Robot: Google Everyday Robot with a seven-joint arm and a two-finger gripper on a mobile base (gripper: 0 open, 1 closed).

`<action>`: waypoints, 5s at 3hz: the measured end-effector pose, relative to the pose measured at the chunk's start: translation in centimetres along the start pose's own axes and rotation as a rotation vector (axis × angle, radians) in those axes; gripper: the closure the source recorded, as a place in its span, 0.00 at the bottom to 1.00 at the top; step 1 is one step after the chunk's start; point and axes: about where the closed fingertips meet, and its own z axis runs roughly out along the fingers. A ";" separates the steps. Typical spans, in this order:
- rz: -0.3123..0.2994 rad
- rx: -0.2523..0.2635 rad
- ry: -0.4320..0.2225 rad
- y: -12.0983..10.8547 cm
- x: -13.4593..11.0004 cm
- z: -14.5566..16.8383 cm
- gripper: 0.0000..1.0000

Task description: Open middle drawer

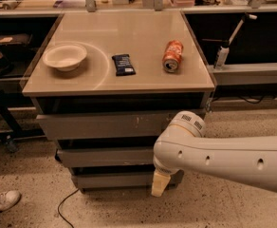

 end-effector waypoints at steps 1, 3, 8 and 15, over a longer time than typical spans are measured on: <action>0.030 -0.023 -0.041 0.0 -0.6 3.5 0.00; 0.094 -0.034 -0.108 -1.3 -1.6 9.8 0.00; 0.090 -0.022 -0.114 -4.6 -1.0 17.5 0.00; -0.049 -0.170 -0.019 0.0 -1.3 21.8 0.00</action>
Offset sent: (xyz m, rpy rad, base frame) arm 0.0577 0.0239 -0.1048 0.1755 -0.0037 -0.0758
